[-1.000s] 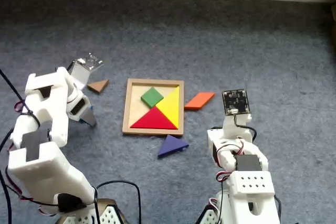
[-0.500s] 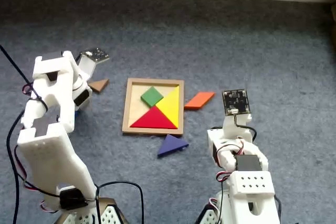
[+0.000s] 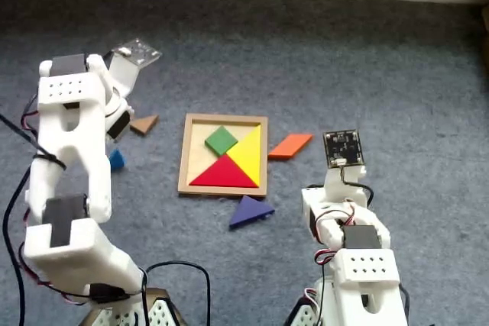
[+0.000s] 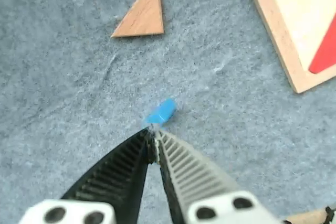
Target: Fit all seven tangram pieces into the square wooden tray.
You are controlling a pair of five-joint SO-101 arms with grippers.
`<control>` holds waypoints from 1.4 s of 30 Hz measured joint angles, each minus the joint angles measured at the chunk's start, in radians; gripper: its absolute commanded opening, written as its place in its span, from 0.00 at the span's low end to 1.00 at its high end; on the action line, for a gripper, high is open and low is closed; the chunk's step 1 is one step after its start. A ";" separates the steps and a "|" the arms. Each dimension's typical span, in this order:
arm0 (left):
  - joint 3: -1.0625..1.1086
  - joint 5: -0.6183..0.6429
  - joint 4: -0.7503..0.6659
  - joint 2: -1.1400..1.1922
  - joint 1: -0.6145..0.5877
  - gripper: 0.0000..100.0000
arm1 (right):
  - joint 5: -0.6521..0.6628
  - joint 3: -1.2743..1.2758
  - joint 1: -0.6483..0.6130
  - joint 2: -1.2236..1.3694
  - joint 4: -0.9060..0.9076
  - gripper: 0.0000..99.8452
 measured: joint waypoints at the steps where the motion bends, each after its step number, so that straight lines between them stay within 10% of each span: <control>1: 0.000 0.000 0.021 -0.026 0.000 0.01 | 0.000 0.000 0.000 0.000 0.000 0.01; 12: 0.066 0.003 0.091 -0.103 0.000 0.02 | 0.000 0.000 0.000 0.000 0.000 0.01; 20: 0.190 0.005 -0.006 -0.104 0.000 0.26 | 0.000 0.000 0.000 0.000 0.000 0.01; 30: 0.258 -0.071 -0.190 -0.104 -0.046 0.26 | 0.000 0.000 0.000 0.000 0.000 0.01; 42: -0.018 -0.092 -0.095 0.226 -0.069 0.26 | 0.000 0.000 0.000 0.000 0.000 0.01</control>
